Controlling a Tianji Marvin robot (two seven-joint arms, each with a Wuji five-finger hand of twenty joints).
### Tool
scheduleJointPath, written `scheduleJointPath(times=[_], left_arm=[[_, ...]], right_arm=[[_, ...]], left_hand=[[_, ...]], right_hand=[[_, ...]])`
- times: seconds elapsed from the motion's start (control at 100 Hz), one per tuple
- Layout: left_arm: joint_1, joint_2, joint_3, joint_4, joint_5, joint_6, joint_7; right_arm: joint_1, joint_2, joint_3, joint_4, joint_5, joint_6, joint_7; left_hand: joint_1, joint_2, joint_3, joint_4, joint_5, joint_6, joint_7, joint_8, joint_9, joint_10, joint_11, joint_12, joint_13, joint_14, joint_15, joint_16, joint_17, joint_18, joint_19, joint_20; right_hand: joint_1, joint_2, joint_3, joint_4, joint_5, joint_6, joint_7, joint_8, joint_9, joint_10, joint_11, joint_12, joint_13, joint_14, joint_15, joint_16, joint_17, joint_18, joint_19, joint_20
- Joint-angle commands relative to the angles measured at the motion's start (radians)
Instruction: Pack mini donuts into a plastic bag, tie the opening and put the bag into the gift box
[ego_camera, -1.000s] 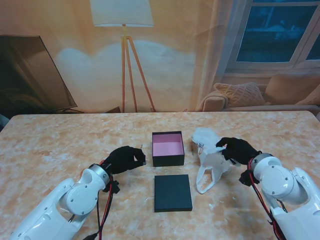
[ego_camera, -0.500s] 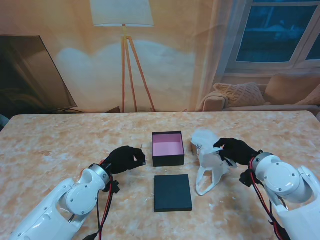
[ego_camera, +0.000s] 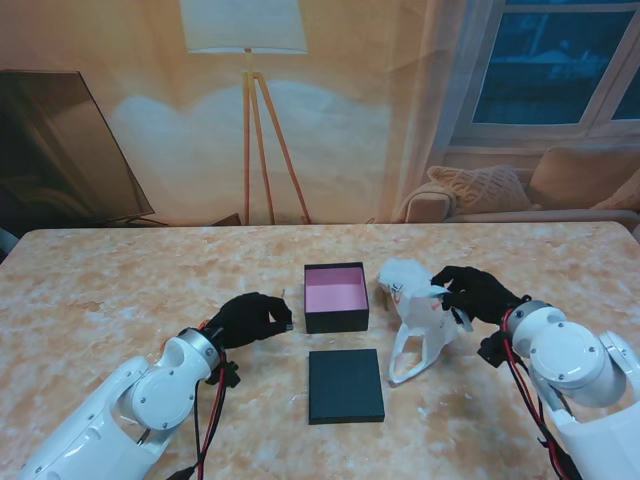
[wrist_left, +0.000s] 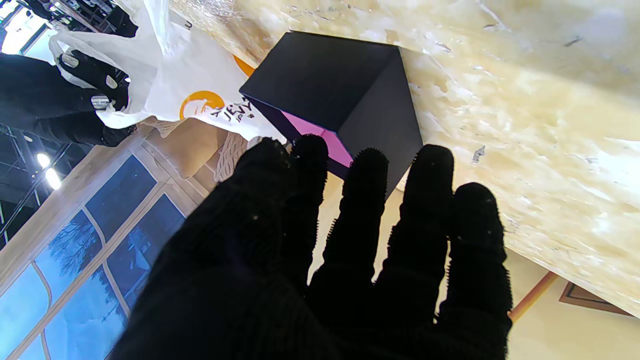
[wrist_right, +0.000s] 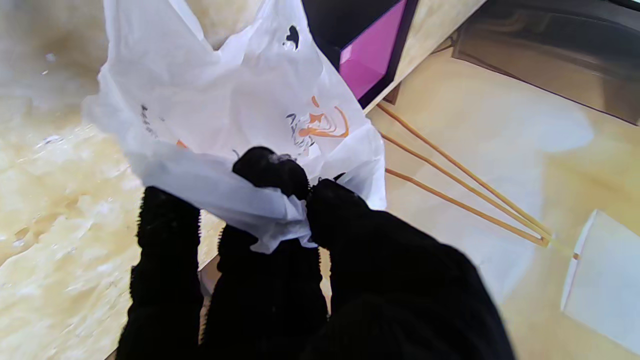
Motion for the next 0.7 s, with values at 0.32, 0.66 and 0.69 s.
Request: scheduleJointPath(times=[0.32, 0.66, 0.69], left_arm=[[-0.014, 0.011, 0.017, -0.065, -0.040, -0.060, -0.080], [-0.031, 0.020, 0.047, -0.140, -0.146, -0.116, -0.155], [-0.036, 0.021, 0.054, -0.146, -0.158, -0.122, -0.160]], right_arm=[[0.016, -0.020, -0.001, -0.079, 0.056, 0.017, 0.026], [0.062, -0.025, -0.053, -0.087, 0.067, 0.077, 0.010], [0.064, -0.025, -0.055, -0.086, 0.067, 0.078, 0.010]], left_hand=[[0.012, 0.012, -0.002, 0.012, -0.016, 0.004, -0.036, -0.039, -0.006, -0.013, 0.003, 0.010, -0.004, 0.005, 0.008, 0.010, 0.005, -0.008, 0.012, -0.006], [0.024, -0.007, 0.040, 0.008, -0.024, 0.004, -0.072, -0.049, -0.029, -0.024, 0.006, 0.007, -0.015, -0.016, 0.000, 0.002, 0.031, -0.053, 0.045, 0.008], [0.025, -0.010, 0.044, 0.008, -0.027, 0.002, -0.073, -0.049, -0.032, -0.028, 0.006, 0.006, -0.015, -0.021, -0.002, 0.001, 0.034, -0.061, 0.043, 0.007]], right_hand=[[0.003, -0.028, -0.034, 0.008, 0.032, -0.090, 0.080, -0.023, 0.067, -0.034, 0.028, -0.087, 0.090, -0.030, -0.077, -0.102, 0.072, -0.068, -0.008, -0.041], [0.007, -0.013, -0.052, 0.006, 0.031, -0.093, 0.098, -0.033, 0.065, -0.035, 0.048, -0.096, 0.087, -0.027, -0.070, -0.104, 0.068, -0.057, -0.007, -0.050], [0.007, -0.012, -0.053, 0.007, 0.031, -0.095, 0.098, -0.034, 0.065, -0.037, 0.048, -0.097, 0.087, -0.027, -0.070, -0.104, 0.067, -0.059, -0.006, -0.051]])
